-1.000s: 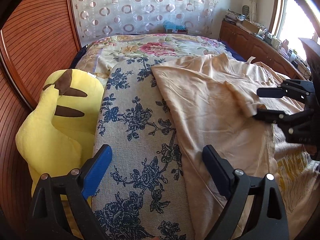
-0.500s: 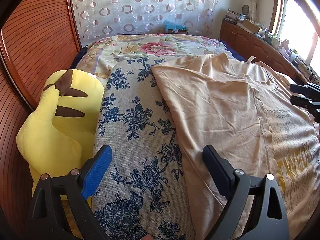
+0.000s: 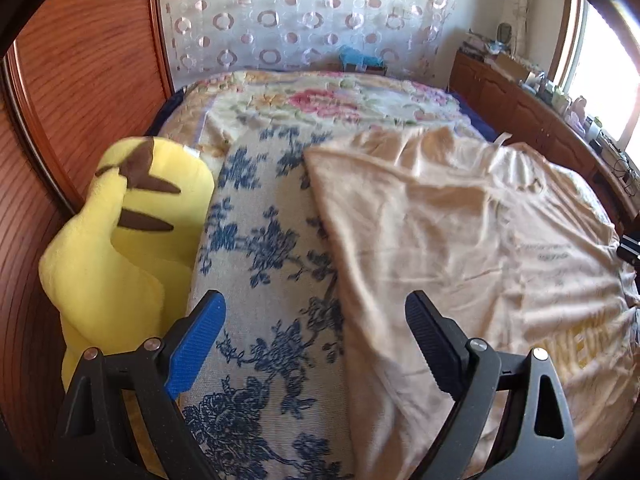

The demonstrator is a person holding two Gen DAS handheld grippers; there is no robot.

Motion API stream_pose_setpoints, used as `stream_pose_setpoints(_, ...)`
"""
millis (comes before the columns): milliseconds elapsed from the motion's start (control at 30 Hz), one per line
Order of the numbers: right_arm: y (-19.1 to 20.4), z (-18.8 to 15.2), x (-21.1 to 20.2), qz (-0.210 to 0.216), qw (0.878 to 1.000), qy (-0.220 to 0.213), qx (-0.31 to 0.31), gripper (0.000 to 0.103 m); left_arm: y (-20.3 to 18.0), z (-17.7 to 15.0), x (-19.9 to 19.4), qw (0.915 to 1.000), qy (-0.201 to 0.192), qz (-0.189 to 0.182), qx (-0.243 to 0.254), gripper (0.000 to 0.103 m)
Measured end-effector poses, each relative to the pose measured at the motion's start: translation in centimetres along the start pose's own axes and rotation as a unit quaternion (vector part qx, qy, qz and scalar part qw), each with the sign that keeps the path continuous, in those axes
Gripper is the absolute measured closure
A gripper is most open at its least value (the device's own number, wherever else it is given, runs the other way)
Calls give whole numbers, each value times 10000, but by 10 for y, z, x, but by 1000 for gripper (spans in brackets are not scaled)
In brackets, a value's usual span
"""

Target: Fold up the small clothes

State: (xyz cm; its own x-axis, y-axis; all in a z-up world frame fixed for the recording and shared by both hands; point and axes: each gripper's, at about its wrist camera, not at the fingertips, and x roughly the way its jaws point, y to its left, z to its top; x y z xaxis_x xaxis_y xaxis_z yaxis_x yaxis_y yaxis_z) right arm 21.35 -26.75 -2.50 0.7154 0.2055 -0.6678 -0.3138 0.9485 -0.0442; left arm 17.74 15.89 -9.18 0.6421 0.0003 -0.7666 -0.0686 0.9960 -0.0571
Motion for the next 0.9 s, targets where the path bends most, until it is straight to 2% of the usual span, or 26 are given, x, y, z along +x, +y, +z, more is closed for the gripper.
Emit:
stream_pose_setpoints(133,-20,-14,-17,-127,9995,25,299,43,-29,12,-18,9992,-314,-49,222,11)
stream_pose_setpoints(300,-40,-26,-44,-290,9980,-50,564,42,-84,25,-17,9962,-408,-491,599,10)
stream_pose_setpoints(567,-56,-51,-79,-572,9937,-128,952,42,-179,24,8,9854,-111,-1085,1304,11)
stream_pose_setpoints(700,-63,-62,-91,-605,9908,-66,1211,41,-206,18,16,9808,64,-1213,1527,11)
stream_pose_setpoints(900,-65,-59,-93,-484,9878,61,1477,42,-219,10,29,9780,280,-1176,1697,10)
